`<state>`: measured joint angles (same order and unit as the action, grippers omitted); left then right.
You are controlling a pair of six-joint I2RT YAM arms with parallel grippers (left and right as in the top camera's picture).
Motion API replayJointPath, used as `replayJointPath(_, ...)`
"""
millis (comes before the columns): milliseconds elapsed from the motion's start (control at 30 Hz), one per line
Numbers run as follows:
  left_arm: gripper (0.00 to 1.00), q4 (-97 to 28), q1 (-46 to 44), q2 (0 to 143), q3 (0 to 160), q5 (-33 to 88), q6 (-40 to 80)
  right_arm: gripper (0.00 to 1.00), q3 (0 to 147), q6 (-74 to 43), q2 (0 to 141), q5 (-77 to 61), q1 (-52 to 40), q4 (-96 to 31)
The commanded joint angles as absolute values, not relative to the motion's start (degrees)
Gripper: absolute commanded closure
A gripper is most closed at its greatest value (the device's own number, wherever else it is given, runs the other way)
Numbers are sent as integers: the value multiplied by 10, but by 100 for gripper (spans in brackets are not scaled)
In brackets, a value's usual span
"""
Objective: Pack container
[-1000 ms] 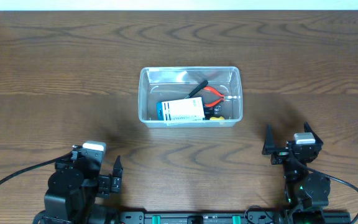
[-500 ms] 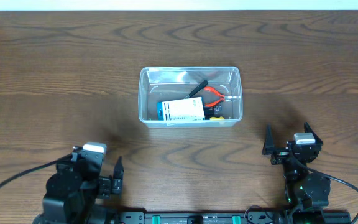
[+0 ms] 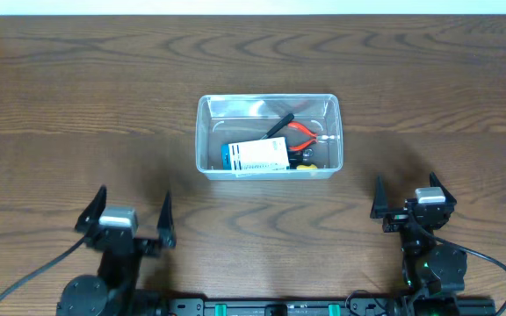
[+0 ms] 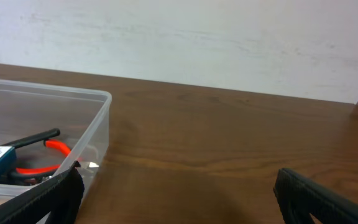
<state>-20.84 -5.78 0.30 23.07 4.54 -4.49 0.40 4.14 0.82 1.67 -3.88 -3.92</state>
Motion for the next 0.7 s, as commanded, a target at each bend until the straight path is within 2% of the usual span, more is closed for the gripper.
replayJointPath(0,2,-91,-55,1,149,44,-40,1,3,35,3,13,-41,-42)
replayJointPath(100,2,58,-55,1,68,29,-40,1,3,35,3,12,-41,-42)
replayJointPath(233,2,136,-55,1,0,21,-40,1,3,35,3,13,-41,-42)
replayJointPath(433,2,67,-55,1,2,17,-40,1,3,35,3,13,-41,-42)
replayJointPath(567,2,-47,-55,2,3,25,2,1,3,35,3,12,-41,-42)
replayJointPath(667,2,-40,-55,10,3,28,44,1,3,35,3,12,-41,-42)
